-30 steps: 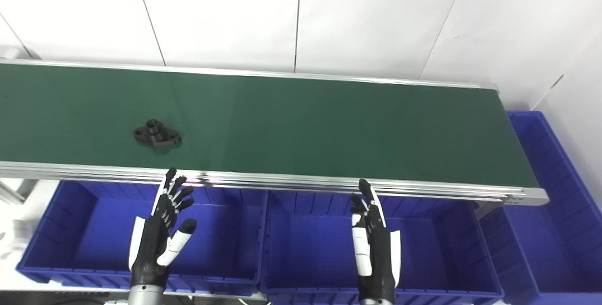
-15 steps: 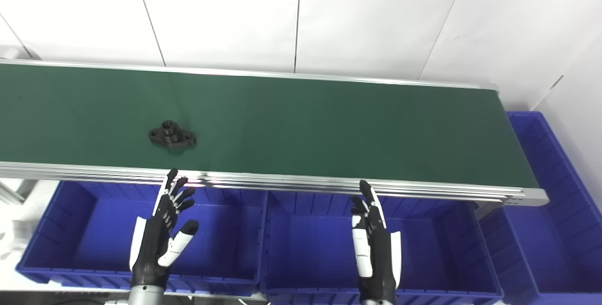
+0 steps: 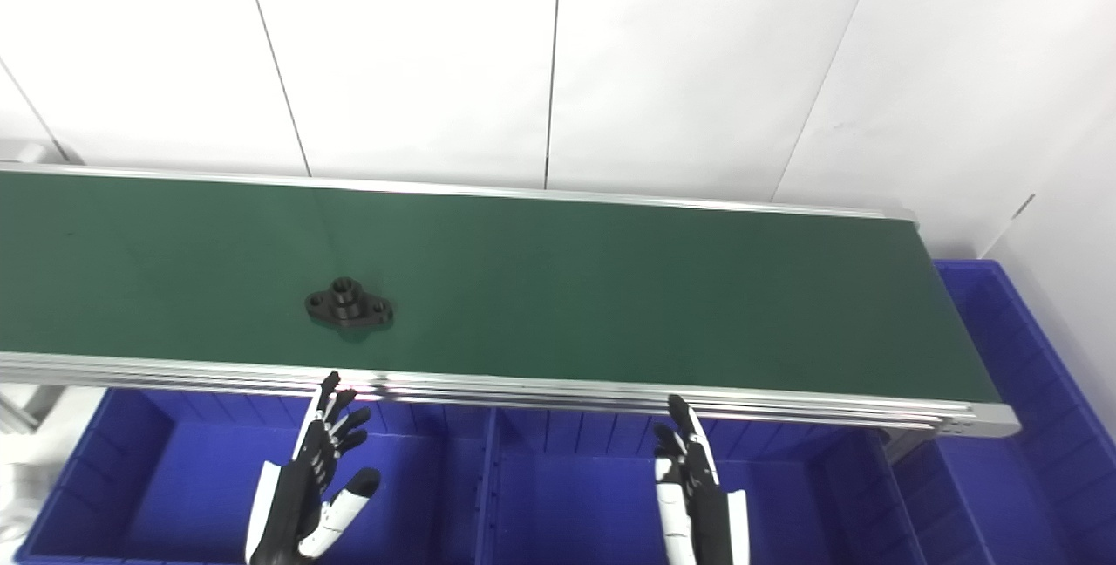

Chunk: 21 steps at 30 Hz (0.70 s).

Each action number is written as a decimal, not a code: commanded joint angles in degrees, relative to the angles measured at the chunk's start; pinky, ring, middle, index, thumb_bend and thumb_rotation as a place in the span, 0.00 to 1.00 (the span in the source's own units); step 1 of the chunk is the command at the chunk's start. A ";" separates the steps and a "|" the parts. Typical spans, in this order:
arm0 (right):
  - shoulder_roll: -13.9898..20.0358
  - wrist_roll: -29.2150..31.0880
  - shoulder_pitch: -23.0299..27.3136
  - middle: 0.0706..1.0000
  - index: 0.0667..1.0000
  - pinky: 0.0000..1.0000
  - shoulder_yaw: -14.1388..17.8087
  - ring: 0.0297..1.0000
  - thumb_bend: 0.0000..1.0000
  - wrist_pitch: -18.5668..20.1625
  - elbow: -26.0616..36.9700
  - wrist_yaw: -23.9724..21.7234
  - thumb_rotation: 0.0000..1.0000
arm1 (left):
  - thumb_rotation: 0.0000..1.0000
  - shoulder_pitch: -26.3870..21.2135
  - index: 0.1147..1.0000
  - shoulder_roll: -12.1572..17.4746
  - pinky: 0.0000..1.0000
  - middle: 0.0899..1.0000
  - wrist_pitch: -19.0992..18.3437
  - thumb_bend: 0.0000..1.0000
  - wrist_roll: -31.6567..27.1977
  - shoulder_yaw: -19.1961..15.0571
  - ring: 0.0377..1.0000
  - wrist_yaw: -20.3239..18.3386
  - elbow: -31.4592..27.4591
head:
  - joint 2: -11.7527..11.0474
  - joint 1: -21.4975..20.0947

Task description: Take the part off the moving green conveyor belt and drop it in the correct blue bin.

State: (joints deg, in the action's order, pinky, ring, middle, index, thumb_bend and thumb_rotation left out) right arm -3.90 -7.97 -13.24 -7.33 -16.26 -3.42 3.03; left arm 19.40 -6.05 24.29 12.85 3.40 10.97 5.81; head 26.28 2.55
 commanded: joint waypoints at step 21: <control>4.16 -1.57 1.91 0.96 1.00 0.89 -0.85 0.91 0.75 -1.14 3.79 -2.30 0.67 | 0.69 -1.14 0.91 -1.93 0.76 0.89 1.82 0.90 0.04 2.81 0.83 2.51 -1.54 | 3.27 6.13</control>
State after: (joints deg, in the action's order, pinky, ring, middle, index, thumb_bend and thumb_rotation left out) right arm 0.31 -8.40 -11.89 -7.60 -16.49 -1.60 0.94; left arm 18.28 -7.61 24.48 12.79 5.90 13.65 6.27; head 29.53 8.61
